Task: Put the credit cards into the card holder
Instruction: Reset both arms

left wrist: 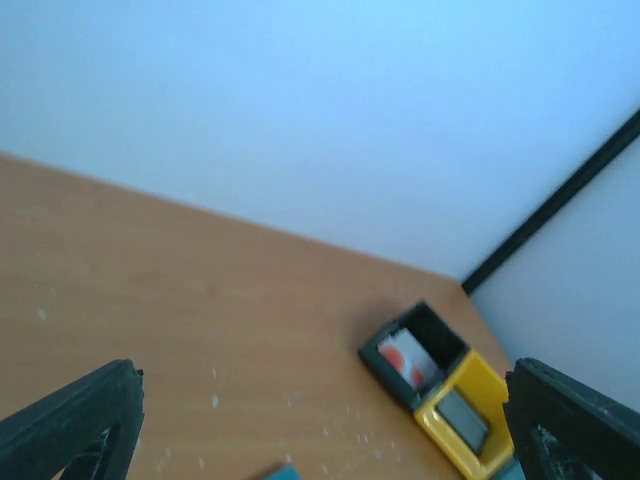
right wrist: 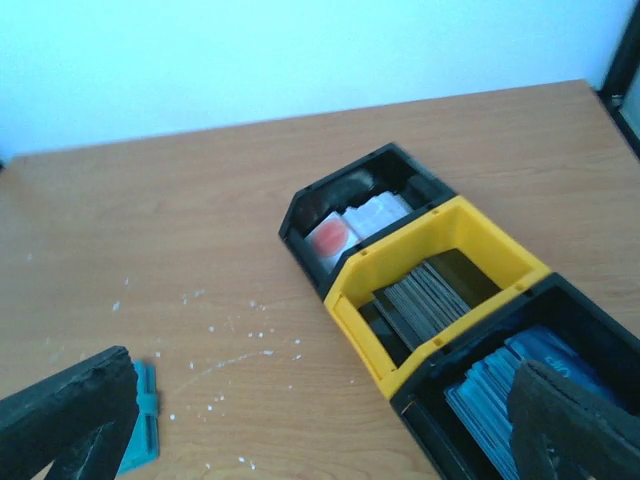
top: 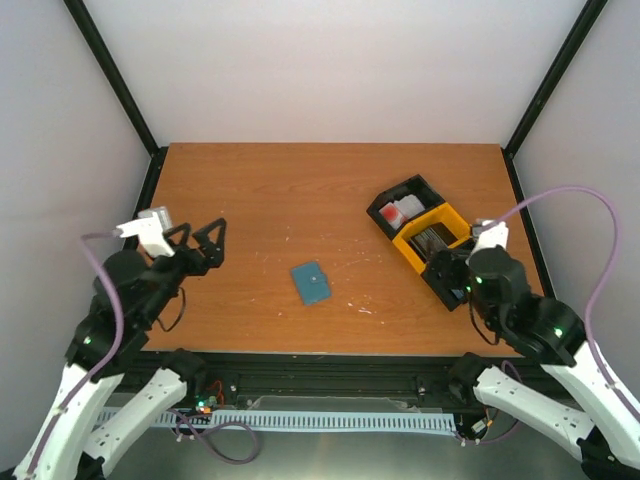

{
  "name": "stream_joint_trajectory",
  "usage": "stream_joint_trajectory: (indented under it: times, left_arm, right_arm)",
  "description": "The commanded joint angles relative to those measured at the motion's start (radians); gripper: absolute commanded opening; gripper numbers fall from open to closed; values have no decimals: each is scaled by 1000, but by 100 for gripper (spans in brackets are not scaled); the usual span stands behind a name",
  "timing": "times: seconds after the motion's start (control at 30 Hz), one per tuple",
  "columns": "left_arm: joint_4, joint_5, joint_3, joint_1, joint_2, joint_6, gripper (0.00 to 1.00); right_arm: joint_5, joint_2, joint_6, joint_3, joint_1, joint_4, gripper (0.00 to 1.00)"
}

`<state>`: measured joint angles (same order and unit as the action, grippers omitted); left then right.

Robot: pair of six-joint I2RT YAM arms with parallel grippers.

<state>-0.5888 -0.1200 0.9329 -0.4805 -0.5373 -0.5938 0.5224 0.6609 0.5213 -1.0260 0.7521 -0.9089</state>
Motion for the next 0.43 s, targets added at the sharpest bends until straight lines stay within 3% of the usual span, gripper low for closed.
stream_joint_trajectory:
  times: [0.0,0.17,0.4]
  left_arm:
    - [-50,-148,102,-3,54,141,100]
    - [-107,-199,184,-3,38,154,100]
    - [-118,-185,171,-3,40,143,100]
  right_arm:
    - [120,-88,16,-17,-3,-93,100]
    - [145,-138,47,-30,-3,-131,100]
    - [154,-167,55,-9,-3,-127,100]
